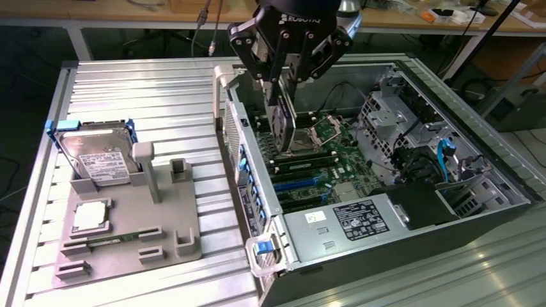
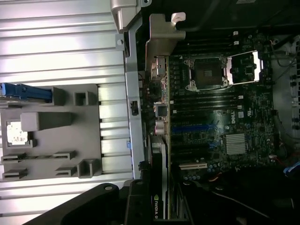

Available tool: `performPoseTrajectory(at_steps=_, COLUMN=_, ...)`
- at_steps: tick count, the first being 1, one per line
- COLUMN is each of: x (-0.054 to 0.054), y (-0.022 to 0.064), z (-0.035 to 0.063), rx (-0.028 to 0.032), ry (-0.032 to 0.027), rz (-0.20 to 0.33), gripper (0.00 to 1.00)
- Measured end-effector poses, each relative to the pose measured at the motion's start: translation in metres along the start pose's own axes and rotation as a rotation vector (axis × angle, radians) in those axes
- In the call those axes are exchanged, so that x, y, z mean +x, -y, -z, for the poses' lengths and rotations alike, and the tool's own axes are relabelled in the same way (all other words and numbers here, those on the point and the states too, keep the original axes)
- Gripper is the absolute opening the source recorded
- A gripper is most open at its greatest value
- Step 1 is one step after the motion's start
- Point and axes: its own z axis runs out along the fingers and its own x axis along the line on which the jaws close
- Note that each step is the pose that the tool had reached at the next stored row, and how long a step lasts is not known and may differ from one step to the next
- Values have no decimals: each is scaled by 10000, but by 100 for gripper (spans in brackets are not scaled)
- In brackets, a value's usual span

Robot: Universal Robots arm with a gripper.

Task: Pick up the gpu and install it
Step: 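Pick up the gpu and move the gpu toward the slot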

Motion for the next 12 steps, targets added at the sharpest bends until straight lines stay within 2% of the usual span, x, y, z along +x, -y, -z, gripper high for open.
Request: performPoseTrajectory(at_steps=12, x=-75, y=-32, z=-3, rx=1, ry=0, rz=0, gripper=27)
